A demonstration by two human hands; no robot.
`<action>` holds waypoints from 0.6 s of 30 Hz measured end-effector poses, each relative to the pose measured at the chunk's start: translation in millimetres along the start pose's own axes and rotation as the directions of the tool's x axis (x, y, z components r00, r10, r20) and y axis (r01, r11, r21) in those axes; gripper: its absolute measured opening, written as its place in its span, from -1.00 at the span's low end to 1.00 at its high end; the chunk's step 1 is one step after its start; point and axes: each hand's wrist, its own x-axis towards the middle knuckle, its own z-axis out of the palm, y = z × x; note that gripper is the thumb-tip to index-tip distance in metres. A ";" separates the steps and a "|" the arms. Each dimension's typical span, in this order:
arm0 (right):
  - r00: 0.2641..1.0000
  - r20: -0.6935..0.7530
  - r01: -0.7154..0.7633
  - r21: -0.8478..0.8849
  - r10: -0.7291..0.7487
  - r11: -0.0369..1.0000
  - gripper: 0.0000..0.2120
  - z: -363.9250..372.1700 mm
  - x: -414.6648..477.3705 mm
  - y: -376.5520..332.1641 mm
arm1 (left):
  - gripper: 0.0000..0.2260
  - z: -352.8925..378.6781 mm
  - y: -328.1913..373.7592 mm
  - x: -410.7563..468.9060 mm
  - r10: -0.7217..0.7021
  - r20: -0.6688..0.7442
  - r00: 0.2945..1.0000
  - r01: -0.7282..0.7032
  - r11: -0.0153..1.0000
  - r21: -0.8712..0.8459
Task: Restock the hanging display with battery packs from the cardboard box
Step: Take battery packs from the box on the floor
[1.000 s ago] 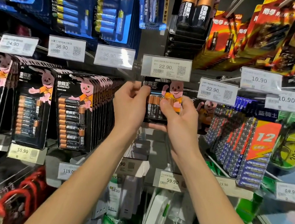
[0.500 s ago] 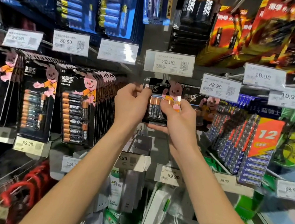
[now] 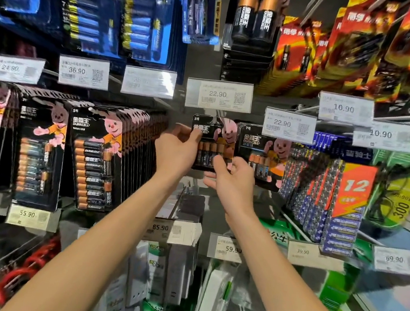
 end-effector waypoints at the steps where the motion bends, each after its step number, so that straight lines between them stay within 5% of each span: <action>1: 1.000 -0.014 -0.011 -0.016 0.011 1.000 -0.82 1.8 0.9 -1.1 | -0.85 2.3 -1.3 1.0 -0.001 -0.007 1.000 0.001 1.000 -0.006; 10: 0.982 0.023 -0.185 -0.020 0.185 0.983 -0.68 11.9 -8.8 0.2 | -0.81 14.8 -16.8 9.8 0.099 -0.053 0.994 -0.101 0.994 -0.032; 18: 0.946 0.120 -0.310 0.050 0.302 0.949 -0.35 8.9 -28.0 1.7 | -0.79 19.1 -23.7 15.9 0.127 -0.048 0.991 -0.128 0.991 -0.021</action>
